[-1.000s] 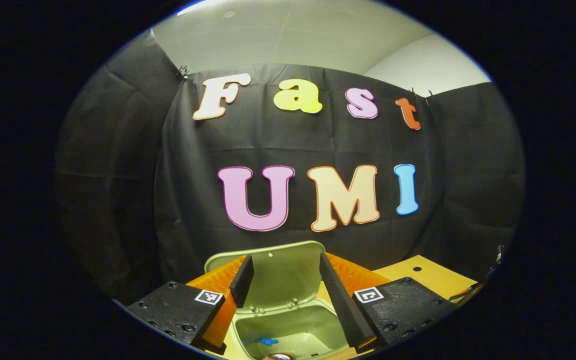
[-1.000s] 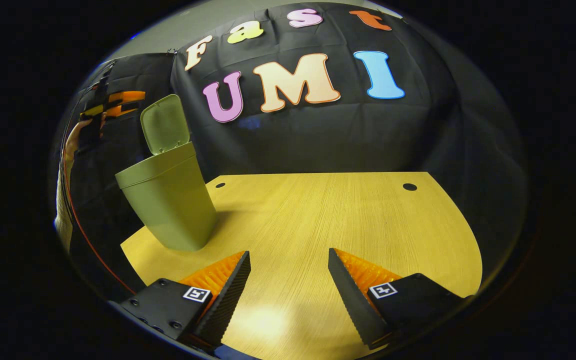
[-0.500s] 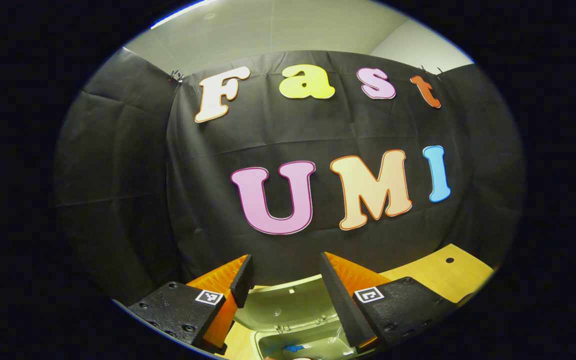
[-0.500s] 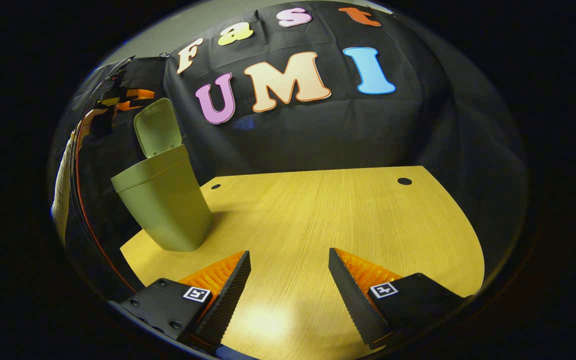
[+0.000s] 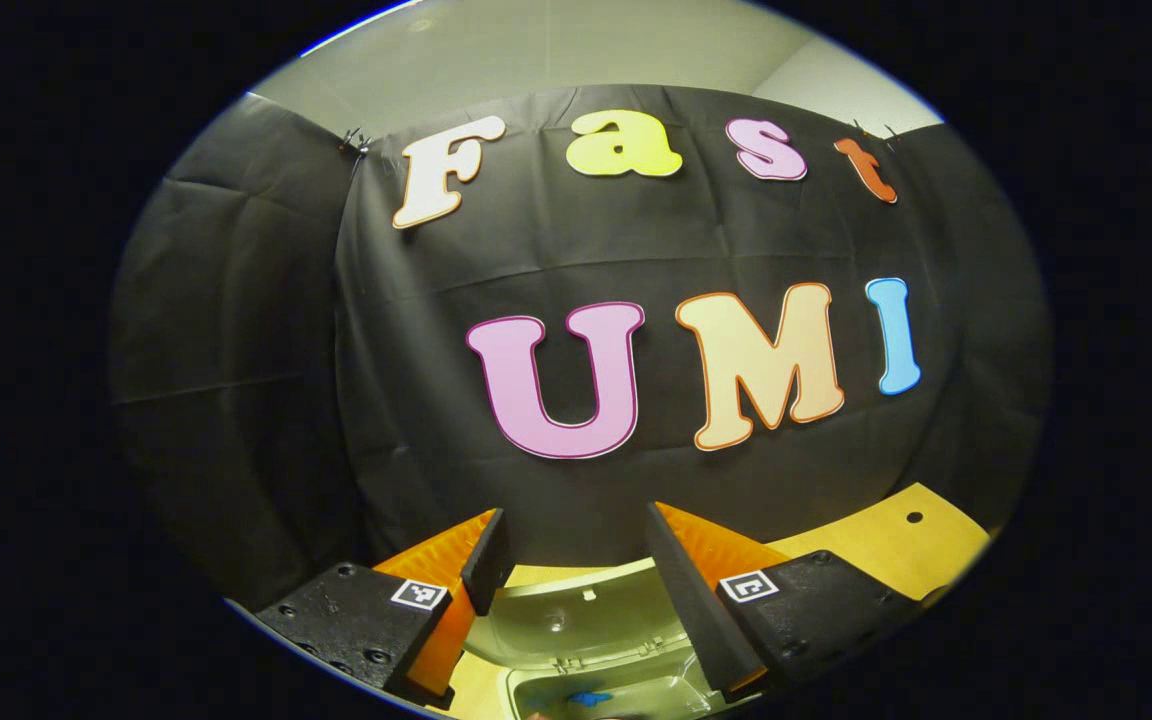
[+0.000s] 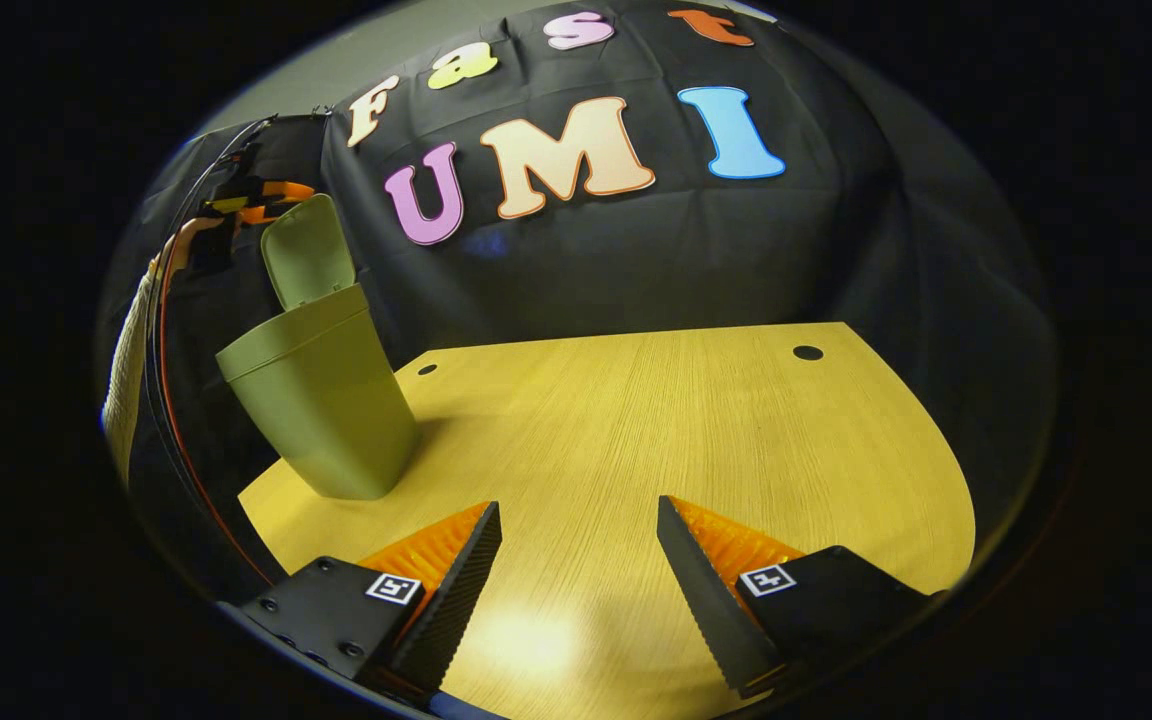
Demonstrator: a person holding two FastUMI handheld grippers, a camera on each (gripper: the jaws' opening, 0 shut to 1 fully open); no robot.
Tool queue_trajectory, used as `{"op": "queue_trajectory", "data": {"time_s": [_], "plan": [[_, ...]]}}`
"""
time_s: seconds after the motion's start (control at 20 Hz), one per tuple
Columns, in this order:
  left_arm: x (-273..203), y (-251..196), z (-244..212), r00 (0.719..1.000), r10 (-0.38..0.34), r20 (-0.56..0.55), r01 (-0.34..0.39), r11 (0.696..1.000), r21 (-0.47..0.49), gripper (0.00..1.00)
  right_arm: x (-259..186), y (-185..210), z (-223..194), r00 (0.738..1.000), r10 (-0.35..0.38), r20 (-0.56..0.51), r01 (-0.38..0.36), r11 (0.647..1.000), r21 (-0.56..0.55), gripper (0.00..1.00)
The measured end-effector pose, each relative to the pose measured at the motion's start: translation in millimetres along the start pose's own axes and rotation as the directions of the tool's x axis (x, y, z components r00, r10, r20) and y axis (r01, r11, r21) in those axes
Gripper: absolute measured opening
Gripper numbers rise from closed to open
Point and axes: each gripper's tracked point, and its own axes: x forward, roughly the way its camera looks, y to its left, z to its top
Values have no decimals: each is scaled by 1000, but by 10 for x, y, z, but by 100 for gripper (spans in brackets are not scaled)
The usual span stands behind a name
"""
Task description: Press the lid of the desktop garbage bin to open it, pick up the crumpled paper on the desktop and throw it into the bin, then pick up the pop can on the desktop and drop it into the bin, and finally close the garbage bin lid.
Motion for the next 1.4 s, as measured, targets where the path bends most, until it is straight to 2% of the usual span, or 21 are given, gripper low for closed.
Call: {"op": "queue_trajectory", "data": {"time_s": [0.05, 0.15, 0.2, 0.35, 0.7, 0.75, 0.8, 0.85, 0.95, 1.15, 1.4], "plan": [[-20, -10, -7, 1000, -3, -2, 3, 1000, -11, 89, 15, -3, 1, 1000, 1, -2, -1, 1000, 0, 100], [-93, -56, -64, 1000, -21, -5, 21, 999, -50, 86, 27, -1, -6, 1000, 9, 0, -9, 1000, -4, 100], [-159, -103, -74, 999, -43, 0, 43, 996, -75, 81, 22, 3, -11, 1000, 15, 4, -15, 1000, -6, 99], [-382, -253, -254, 994, -110, -23, 106, 984, -142, 82, 28, 9, -19, 999, 32, 14, -32, 999, -7, 100], [-853, -430, -667, 986, -158, -52, 148, 978, -150, 81, 70, 30, -71, 998, 62, 21, -62, 998, 3, 99], [-921, -453, -730, 986, -159, -47, 151, 979, -138, 81, 66, 24, -79, 998, 61, 20, -61, 998, 5, 99], [-964, -429, -781, 989, -147, -35, 142, 982, -123, 85, 57, 12, -86, 998, 63, 19, -63, 998, 8, 100], [-1006, -430, -861, 989, -142, -35, 137, 985, -106, 81, 21, -22, -147, 998, 61, 17, -62, 998, 10, 99], [-1086, -423, -1024, 991, -127, -38, 124, 989, -80, 82, -26, -67, -215, 998, 59, 16, -59, 998, 14, 98], [-1208, -568, -1403, 984, -162, -70, 154, 982, -109, 81, -32, -58, -209, 998, 61, 27, -62, 998, 20, 98], [-1229, -598, -1781, 984, -152, -92, 143, 985, -96, 82, -52, -47, -238, 998, 63, 21, -64, 998, 11, 98]]}}
